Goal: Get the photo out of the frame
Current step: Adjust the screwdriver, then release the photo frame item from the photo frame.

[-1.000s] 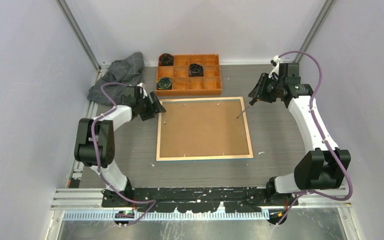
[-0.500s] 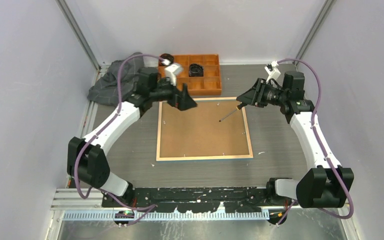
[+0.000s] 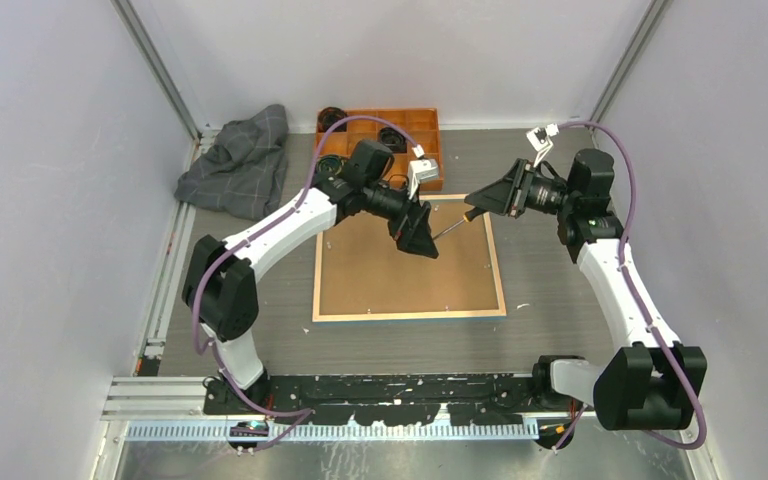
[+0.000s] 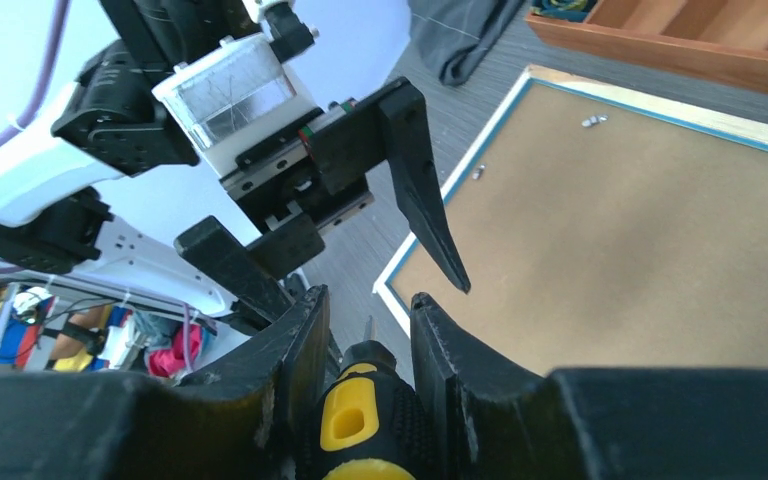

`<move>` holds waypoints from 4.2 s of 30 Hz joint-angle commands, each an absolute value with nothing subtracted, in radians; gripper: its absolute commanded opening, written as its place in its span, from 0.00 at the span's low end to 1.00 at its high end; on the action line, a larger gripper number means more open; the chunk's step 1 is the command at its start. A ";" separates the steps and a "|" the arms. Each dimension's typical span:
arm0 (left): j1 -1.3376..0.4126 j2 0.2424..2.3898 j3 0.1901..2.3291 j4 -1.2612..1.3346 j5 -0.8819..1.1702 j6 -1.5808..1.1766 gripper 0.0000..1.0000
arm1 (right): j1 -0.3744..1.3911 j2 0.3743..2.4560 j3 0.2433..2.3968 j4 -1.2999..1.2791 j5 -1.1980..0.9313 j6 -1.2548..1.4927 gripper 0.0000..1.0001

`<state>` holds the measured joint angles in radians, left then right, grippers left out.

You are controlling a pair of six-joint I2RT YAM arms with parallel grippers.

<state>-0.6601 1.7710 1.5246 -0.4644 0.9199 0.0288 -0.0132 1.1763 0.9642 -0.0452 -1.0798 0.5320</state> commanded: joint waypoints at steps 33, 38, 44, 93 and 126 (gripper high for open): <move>-0.691 1.708 1.525 -0.588 0.984 0.141 0.00 | -0.015 1.269 1.199 -0.594 -1.203 0.106 0.68; -0.689 1.698 1.525 -0.606 0.988 0.152 0.00 | -0.015 1.281 1.222 -0.706 -1.229 -0.017 0.57; -0.685 1.703 1.526 -0.600 0.990 0.141 0.00 | -0.014 1.316 1.303 -0.942 -1.243 -0.207 0.36; -0.969 1.708 1.152 -0.376 0.371 0.313 0.88 | 0.167 0.754 0.715 -0.577 -0.121 -0.111 0.01; -1.101 2.070 1.493 -0.491 0.238 0.091 0.37 | 0.240 0.803 0.669 -0.514 0.294 -0.185 0.01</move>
<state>-1.0939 2.0098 1.4300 -0.4286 0.2081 0.1604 0.2420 0.8028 0.6743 -0.5694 0.1841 -0.1429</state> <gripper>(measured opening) 0.394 0.393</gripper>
